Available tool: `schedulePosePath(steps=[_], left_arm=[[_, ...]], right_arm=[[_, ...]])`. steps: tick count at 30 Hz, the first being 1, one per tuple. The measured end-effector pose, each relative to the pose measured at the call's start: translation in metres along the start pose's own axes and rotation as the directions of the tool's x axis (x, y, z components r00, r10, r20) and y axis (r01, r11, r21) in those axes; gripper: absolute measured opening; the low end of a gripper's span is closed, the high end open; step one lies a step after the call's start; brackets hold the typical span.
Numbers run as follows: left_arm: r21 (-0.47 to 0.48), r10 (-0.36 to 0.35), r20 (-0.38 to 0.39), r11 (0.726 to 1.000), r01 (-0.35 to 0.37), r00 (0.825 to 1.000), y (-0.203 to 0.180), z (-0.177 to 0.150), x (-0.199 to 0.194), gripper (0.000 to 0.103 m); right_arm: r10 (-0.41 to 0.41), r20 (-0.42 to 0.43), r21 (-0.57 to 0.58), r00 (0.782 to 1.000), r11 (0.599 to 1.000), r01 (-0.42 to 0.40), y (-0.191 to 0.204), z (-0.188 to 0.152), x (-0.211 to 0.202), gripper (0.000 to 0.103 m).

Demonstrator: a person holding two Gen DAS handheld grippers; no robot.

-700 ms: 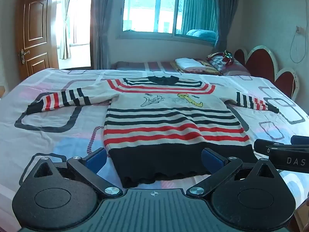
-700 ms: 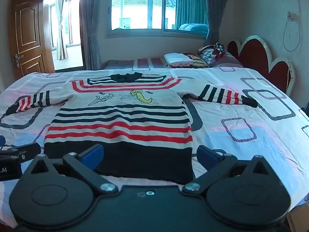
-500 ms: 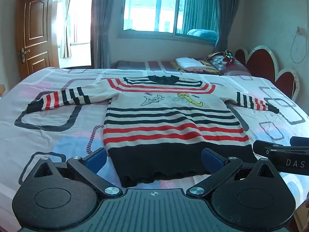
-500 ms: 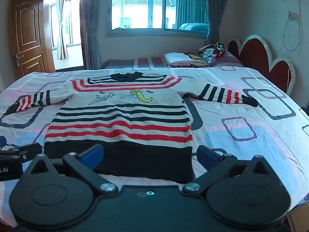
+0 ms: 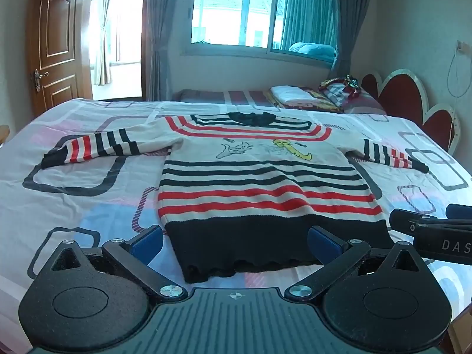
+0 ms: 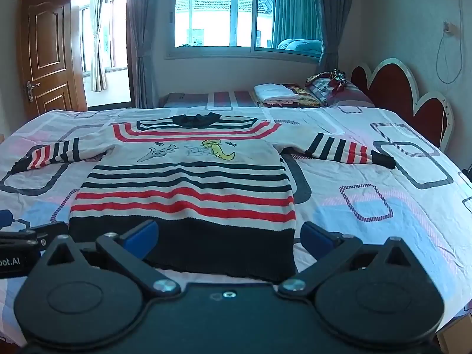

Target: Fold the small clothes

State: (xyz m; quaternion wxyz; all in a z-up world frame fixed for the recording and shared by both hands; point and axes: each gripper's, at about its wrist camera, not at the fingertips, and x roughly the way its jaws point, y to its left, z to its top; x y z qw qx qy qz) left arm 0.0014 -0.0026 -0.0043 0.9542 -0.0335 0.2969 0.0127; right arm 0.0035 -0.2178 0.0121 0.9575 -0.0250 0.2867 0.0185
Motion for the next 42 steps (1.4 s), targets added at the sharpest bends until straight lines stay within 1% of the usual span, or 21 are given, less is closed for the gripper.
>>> schedulePosePath(steps=[7,42], left_arm=[[-0.007,0.002,-0.002,1.0,-0.002,1.0,0.0005,-0.0004,0.0015,0.103],[-0.02,0.0,0.003,1.0,0.0,1.0,0.0005,-0.0004,0.0033,0.103]], right_arm=[[0.003,0.013,0.0,1.0,1.0,-0.003,-0.0007,0.0009,-0.001,0.102],[0.004,0.015,-0.003,1.0,1.0,-0.004,0.0022,0.0017,0.0006,0.102]])
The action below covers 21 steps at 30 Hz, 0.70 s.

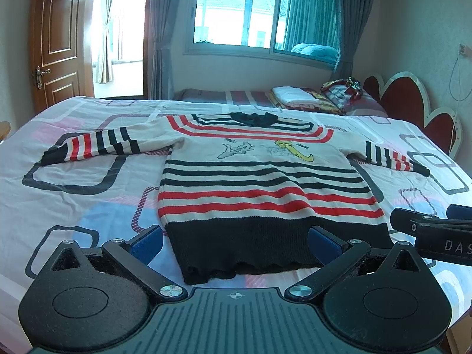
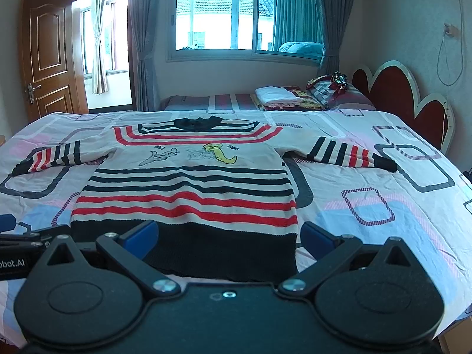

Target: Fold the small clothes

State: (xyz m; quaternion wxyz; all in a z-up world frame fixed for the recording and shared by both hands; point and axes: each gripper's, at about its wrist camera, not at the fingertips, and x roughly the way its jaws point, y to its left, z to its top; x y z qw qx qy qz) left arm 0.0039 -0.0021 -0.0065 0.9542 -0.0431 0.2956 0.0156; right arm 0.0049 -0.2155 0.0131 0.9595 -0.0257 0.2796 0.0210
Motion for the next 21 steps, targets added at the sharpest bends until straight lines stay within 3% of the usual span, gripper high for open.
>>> schedulePosePath(steps=[21], left_arm=[[0.002,0.001,0.001,1.0,-0.001,1.0,0.0006,-0.0004,0.001,0.103]], right_arm=[[0.006,0.009,-0.015,1.0,1.0,-0.005,0.0,0.0005,-0.0013,0.102]])
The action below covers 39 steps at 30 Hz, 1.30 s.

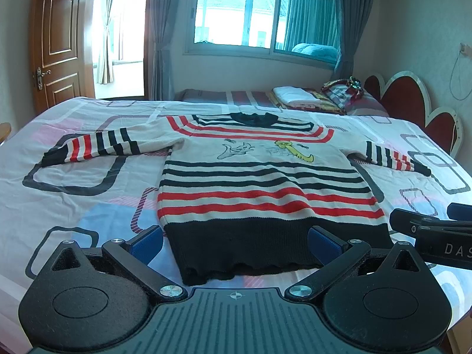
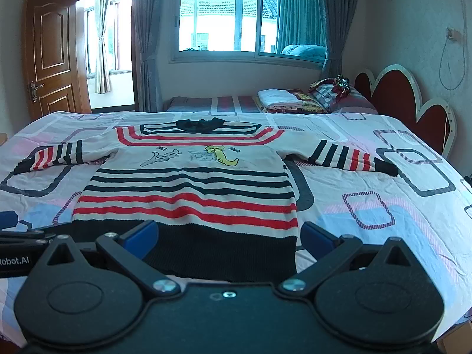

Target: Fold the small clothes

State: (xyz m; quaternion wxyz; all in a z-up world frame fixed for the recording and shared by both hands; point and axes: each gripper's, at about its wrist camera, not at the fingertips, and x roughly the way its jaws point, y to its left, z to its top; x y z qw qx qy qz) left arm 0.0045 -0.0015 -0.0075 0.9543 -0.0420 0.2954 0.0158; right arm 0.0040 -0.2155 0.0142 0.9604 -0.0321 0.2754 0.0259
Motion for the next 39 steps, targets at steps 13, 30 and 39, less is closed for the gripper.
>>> schedulePosePath(steps=[13,30,39], left_arm=[[-0.023,-0.045,-0.006,0.999,0.045,0.999,0.004,0.002,0.0,0.103],[-0.167,-0.029,0.143,0.985,0.053,0.989,0.052,0.077,0.077,0.103],[-0.165,-0.008,0.01,0.986,0.01,1.0,0.055,0.111,0.199,0.103]], right_arm=[[0.024,-0.007,-0.008,1.0,1.0,-0.024,0.002,0.0,0.005,0.102],[0.081,0.06,0.392,0.995,0.915,-0.099,-0.137,0.044,0.07,0.083],[-0.025,0.06,0.632,0.998,0.775,-0.019,-0.273,0.066,0.207,0.044]])
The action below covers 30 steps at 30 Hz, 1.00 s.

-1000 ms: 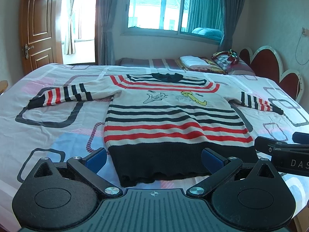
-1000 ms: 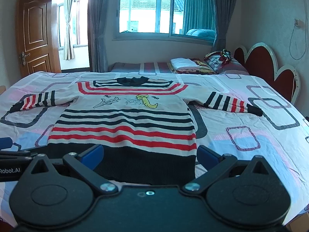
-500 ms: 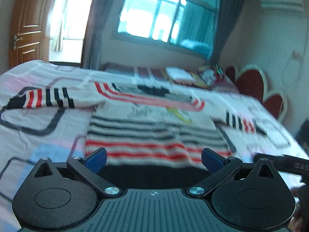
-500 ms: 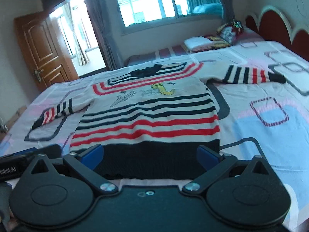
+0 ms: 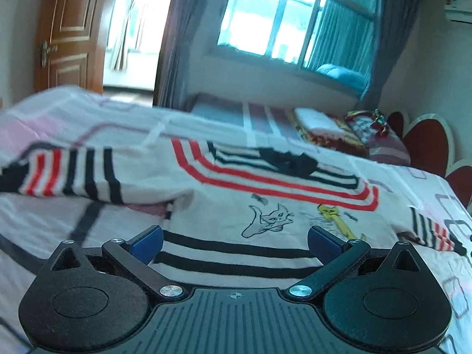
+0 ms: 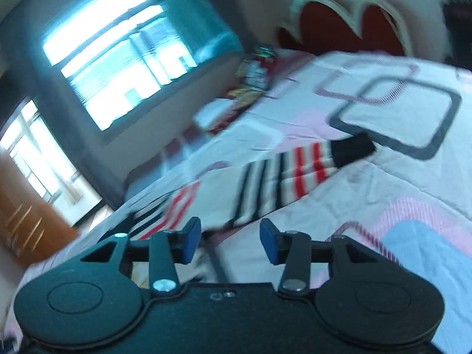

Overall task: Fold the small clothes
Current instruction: 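Grasp the black sleeve cuff with the right gripper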

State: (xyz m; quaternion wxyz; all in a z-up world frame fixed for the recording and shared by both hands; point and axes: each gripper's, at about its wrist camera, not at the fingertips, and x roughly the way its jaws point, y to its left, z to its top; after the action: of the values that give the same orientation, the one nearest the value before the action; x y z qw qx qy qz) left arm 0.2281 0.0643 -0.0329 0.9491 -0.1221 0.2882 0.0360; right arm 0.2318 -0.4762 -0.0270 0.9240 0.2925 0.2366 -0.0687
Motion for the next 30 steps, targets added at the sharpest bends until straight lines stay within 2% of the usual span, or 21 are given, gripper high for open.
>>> schedulePosePath(steps=[3,6,10,15,16,18,19,20,23,25,26,28,30], left_arm=[[0.026,0.009,-0.054,1.0,-0.007,0.999,-0.009,-0.006,0.033,0.103],[0.049,0.005,-0.084,0.999,-0.001,0.996,-0.018,-0.008,0.064,0.103],[0.069,0.004,-0.101,0.998,0.003,0.995,-0.028,-0.011,0.087,0.103],[0.071,0.002,-0.122,0.997,0.007,0.993,-0.034,-0.009,0.109,0.103],[0.07,0.001,-0.125,0.998,0.008,0.992,-0.035,-0.008,0.112,0.103],[0.071,0.0,-0.125,0.997,0.008,0.992,-0.035,-0.007,0.114,0.103],[0.073,0.002,-0.121,0.997,0.007,0.993,-0.035,-0.005,0.115,0.103],[0.073,0.003,-0.118,0.997,0.006,0.993,-0.033,-0.003,0.114,0.103],[0.069,0.008,-0.105,0.998,-0.001,0.994,-0.022,0.005,0.107,0.103],[0.073,0.031,-0.097,0.997,-0.024,0.995,-0.01,0.009,0.102,0.103],[0.075,0.047,-0.101,0.996,-0.039,0.994,-0.003,0.01,0.101,0.103],[0.066,0.064,-0.109,0.996,-0.057,0.992,0.011,0.012,0.099,0.103],[0.041,0.082,-0.12,0.996,-0.078,0.989,0.026,0.014,0.096,0.103]], right_arm=[[-0.051,0.009,0.174,0.999,0.984,0.049,-0.048,0.014,0.045,0.044],[-0.095,0.023,0.316,0.995,0.945,0.083,-0.094,0.02,0.079,0.045],[-0.127,0.008,0.361,0.992,0.925,0.116,-0.123,0.025,0.106,0.044],[-0.13,0.021,0.306,0.991,0.945,0.118,-0.119,0.021,0.116,0.04],[-0.133,0.022,0.307,0.991,0.944,0.12,-0.119,0.024,0.116,0.036],[-0.156,0.017,0.301,0.988,0.943,0.144,-0.118,0.026,0.116,0.023],[-0.18,0.005,0.294,0.984,0.94,0.171,-0.119,0.035,0.12,0.007],[-0.179,0.005,0.292,0.984,0.941,0.17,-0.12,0.041,0.122,0.006],[-0.229,0.015,0.168,0.973,0.96,0.223,-0.099,0.048,0.123,0.007],[-0.242,0.081,0.019,0.967,0.97,0.241,-0.065,0.053,0.117,0.007],[-0.23,0.12,-0.098,0.966,0.965,0.242,-0.039,0.053,0.115,0.007],[-0.147,0.134,-0.292,0.98,0.939,0.18,0.015,0.045,0.114,0.007],[-0.044,0.098,-0.449,0.994,0.89,0.084,0.071,0.023,0.117,0.007]])
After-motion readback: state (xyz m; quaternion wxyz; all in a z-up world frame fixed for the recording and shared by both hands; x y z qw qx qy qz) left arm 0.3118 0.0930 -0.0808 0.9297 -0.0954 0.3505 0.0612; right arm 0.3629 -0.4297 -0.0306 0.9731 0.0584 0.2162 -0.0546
